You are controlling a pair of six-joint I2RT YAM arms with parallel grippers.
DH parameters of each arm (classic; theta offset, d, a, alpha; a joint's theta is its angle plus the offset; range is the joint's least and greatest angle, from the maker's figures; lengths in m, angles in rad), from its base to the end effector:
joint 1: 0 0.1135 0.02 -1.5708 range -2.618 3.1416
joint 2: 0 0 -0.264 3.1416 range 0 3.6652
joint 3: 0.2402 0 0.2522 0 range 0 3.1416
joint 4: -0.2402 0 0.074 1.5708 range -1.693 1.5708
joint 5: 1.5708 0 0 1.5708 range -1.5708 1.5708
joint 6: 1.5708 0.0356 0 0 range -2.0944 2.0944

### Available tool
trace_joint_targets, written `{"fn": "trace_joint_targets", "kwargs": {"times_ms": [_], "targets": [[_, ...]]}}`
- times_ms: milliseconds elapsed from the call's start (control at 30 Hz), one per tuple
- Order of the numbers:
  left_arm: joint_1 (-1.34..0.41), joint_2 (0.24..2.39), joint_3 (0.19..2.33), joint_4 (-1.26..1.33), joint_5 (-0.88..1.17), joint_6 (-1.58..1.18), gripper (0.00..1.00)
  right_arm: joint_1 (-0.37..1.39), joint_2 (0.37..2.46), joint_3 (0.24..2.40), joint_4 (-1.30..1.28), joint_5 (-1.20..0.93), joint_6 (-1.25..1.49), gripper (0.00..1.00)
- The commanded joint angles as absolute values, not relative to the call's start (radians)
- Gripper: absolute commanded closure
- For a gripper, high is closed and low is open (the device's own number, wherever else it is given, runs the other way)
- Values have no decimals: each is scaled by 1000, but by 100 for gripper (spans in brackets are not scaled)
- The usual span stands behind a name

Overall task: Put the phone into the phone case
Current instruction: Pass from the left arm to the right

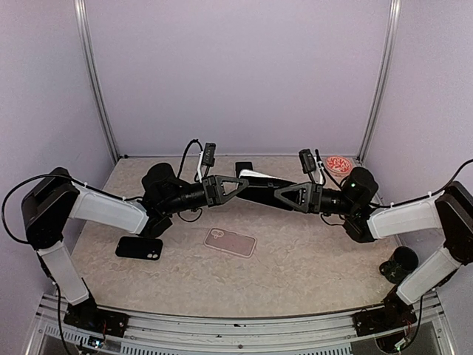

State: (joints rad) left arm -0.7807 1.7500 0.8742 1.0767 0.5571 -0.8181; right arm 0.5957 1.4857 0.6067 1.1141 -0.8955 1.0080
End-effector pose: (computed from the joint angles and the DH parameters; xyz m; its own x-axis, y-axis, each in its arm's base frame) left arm 0.2511 -0.2753 0.2443 -0.6077 -0.2700 -0.7469 0.7634 0.0604 -0.6430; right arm 0.2275 0.1878 0.2486 -0.7252 0.1472 -0.6726 -0.6855 -0.0617 0.7255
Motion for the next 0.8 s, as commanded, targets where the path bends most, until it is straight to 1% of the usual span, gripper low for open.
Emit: {"fn": "trace_joint_targets", "kwargs": {"times_ms": [0, 267, 433, 600, 667, 767], "targets": [[-770, 1749, 878, 1135, 479, -817, 100, 615, 1504, 623, 1169, -928, 1015, 37], [-756, 1751, 857, 1159, 485, -842, 100, 614, 1521, 623, 1210, -943, 1029, 59], [-753, 1753, 857, 1155, 489, -847, 100, 615, 1534, 631, 1240, -951, 1050, 81], [-752, 1760, 859, 1146, 498, -855, 100, 615, 1536, 637, 1236, -952, 1046, 100], [-751, 1764, 857, 1146, 500, -858, 99, 615, 1535, 637, 1231, -954, 1043, 100], [-746, 1761, 854, 1147, 502, -867, 91, 615, 1530, 637, 1223, -956, 1037, 100]]}}
